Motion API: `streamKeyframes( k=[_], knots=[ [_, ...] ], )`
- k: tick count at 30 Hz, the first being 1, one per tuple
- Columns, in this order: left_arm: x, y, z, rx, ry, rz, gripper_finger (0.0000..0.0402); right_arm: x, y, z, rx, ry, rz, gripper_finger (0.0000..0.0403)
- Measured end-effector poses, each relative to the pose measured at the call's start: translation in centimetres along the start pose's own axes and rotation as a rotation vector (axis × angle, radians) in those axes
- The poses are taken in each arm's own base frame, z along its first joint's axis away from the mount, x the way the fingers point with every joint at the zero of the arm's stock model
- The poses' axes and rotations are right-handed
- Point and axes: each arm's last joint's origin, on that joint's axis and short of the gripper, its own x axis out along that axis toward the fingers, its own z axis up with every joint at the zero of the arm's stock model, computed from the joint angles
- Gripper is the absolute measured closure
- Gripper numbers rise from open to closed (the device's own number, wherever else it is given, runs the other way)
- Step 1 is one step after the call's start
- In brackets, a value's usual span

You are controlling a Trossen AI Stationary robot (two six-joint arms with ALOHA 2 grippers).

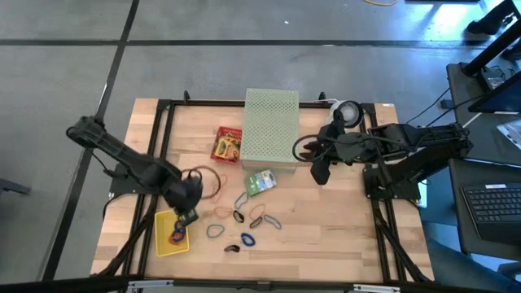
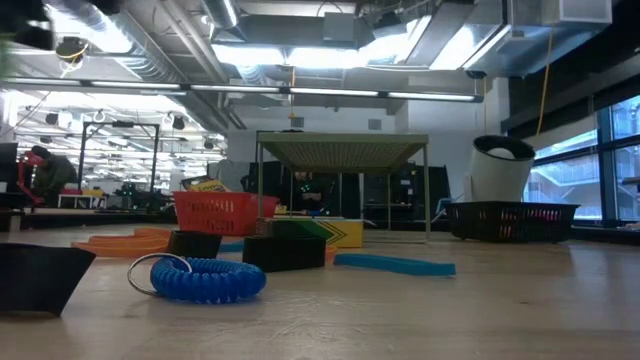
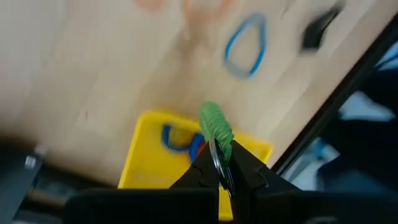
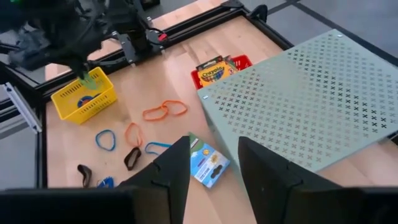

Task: Pick & Place Office Desk Supplies
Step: Put the green spring rubber band into the yellow bin

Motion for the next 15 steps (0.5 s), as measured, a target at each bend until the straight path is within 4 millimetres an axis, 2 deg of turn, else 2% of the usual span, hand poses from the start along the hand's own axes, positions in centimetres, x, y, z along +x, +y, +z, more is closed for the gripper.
streamKeyframes(
  k=[6, 15],
  knots=[
    [2.5, -1.4, -1.5, 0.06, 0.131, 0.088, 0.0398, 0.1, -0.2, 0.1, 0.005, -0.002, -0.008, 0.0272],
    [6.0, -2.8, -2.9, 0.116, 0.217, 0.212, 0.0398, 0.1, -0.2, 0.1, 0.002, 0.004, 0.002, 0.0273]
  ],
)
